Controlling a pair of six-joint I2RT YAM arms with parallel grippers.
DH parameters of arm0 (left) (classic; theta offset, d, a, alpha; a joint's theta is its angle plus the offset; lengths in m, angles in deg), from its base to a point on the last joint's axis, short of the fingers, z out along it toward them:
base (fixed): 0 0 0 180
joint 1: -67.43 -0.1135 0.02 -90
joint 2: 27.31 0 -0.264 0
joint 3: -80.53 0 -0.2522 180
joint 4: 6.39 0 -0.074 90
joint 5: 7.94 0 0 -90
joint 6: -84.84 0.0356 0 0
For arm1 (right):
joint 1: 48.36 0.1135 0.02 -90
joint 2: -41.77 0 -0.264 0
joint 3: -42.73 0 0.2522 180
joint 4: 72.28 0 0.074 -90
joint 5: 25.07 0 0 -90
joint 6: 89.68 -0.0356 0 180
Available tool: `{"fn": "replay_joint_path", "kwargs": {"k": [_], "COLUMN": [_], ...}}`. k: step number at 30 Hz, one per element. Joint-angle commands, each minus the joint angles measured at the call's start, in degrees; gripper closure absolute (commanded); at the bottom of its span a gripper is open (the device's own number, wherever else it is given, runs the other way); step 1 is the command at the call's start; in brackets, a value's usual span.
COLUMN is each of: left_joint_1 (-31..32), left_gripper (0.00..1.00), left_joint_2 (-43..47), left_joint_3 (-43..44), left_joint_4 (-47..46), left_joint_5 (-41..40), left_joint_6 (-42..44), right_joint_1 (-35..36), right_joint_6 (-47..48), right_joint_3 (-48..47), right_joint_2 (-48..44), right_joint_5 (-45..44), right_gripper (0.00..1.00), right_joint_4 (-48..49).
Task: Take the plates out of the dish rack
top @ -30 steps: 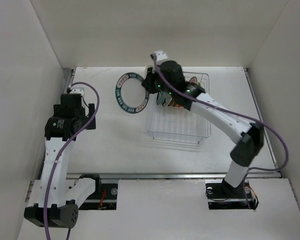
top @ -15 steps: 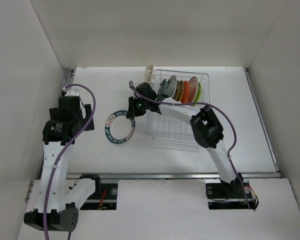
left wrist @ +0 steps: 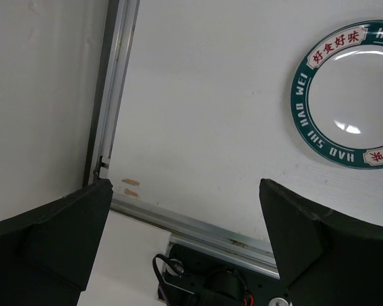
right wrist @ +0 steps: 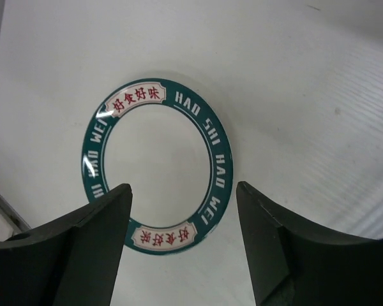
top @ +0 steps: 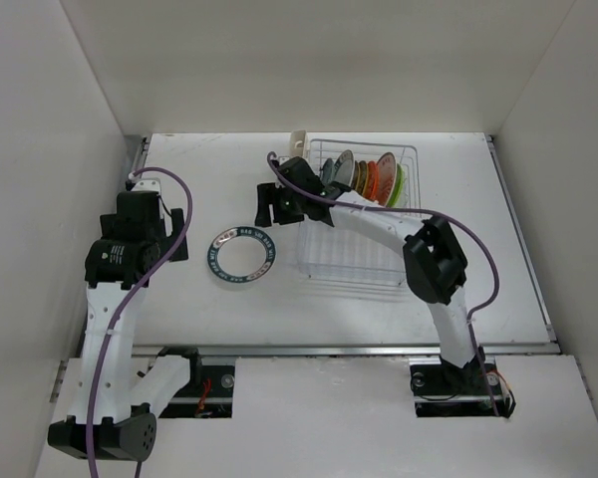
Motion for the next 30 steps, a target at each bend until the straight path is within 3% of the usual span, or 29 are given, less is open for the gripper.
{"fn": "replay_joint_path", "kwargs": {"k": [1,8,24,30], "left_joint_1": [-0.2,-0.2,-0.2,-0.2], "left_gripper": [0.00,0.00,0.00,0.00], "left_joint_2": [0.7,0.7,0.7,0.7], "left_joint_3": [-0.1,-0.1,-0.6,-0.6], "left_joint_4": [-0.1,-0.7,-0.7,-0.7], "left_joint_5": [0.0,1.2,1.2,1.2], "left_joint_6": [1.0,1.0,1.5,1.5], "right_joint_1": [-0.1,-0.1,-0.1,1.7], "right_joint_6": [0.7,0.7,1.2,-2.8], "right_joint_3": [3.7,9.9,13.9,11.9], "right_joint_2": [-5.7,-8.4,-13.9,-16.8], "right_joint_5": [-4.9,-3.9,-19.5,-30.8], "right_gripper": [0.27,0.27,0.27,0.27], "right_joint_4": [-3.2,-5.7,-14.8,-19.4]}}
